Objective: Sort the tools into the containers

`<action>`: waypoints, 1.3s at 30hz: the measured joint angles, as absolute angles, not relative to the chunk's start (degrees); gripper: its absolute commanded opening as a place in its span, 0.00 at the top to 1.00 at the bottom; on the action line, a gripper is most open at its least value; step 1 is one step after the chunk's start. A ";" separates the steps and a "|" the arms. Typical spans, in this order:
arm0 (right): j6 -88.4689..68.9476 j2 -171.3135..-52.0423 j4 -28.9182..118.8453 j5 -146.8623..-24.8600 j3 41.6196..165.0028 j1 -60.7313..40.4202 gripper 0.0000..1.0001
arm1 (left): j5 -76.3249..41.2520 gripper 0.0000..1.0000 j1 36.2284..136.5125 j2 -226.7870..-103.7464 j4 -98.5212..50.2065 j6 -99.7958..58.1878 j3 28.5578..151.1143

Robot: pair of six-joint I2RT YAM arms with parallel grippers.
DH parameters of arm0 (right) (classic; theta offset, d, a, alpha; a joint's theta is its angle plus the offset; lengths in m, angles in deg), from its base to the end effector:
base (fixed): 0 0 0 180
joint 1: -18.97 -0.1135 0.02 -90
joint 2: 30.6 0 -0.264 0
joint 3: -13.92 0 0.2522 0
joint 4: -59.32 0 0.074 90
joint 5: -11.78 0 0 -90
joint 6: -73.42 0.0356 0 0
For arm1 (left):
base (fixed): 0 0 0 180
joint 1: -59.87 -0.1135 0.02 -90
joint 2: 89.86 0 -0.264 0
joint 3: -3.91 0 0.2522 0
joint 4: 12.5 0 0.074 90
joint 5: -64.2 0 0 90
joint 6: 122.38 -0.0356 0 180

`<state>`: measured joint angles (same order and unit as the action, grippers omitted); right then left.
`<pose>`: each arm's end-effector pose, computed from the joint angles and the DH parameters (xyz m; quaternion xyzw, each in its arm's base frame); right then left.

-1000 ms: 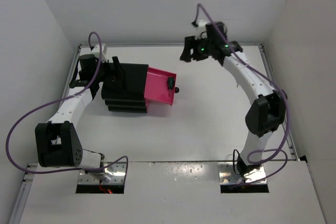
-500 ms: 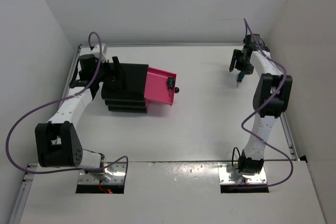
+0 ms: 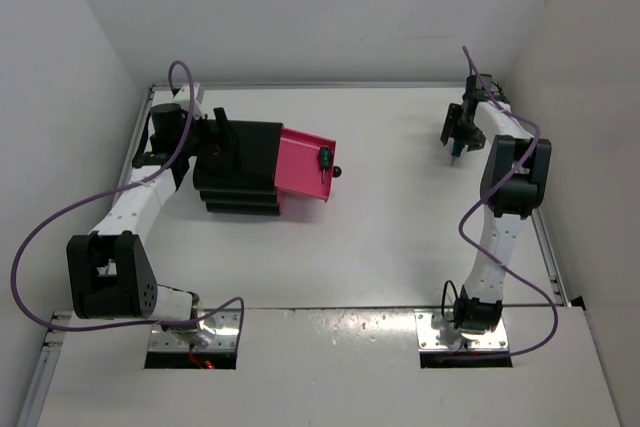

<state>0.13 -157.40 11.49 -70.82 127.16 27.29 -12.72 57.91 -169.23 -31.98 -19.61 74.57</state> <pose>0.4700 -0.0734 0.1698 0.2251 0.9405 -0.0443 0.2505 0.3165 0.0028 0.2834 -0.0513 0.8529 -0.1454 0.4988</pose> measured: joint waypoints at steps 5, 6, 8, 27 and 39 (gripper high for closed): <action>0.79 -161.09 12.33 -70.03 128.25 28.71 0.40 | -12.72 0.00 57.91 -169.23 -31.98 -19.61 74.57; 0.99 -161.75 12.48 -69.90 128.25 29.01 0.50 | -12.72 0.00 57.91 -169.23 -31.98 -19.61 74.57; 1.58 -162.38 13.37 -71.04 128.23 29.43 0.63 | -12.72 0.00 57.91 -169.23 -31.98 -19.61 74.57; -1.57 -136.02 17.33 -107.61 107.38 23.97 1.00 | -12.74 0.00 57.94 -169.26 -31.98 -19.61 74.57; -0.11 -126.73 20.98 -117.64 107.44 -1.34 1.00 | -13.13 0.00 58.09 -169.30 -32.41 -19.61 74.83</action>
<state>-0.11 -126.73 20.98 -117.64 107.44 -1.34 -13.13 58.09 -169.30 -32.41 -19.61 74.83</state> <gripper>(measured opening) 0.288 1.000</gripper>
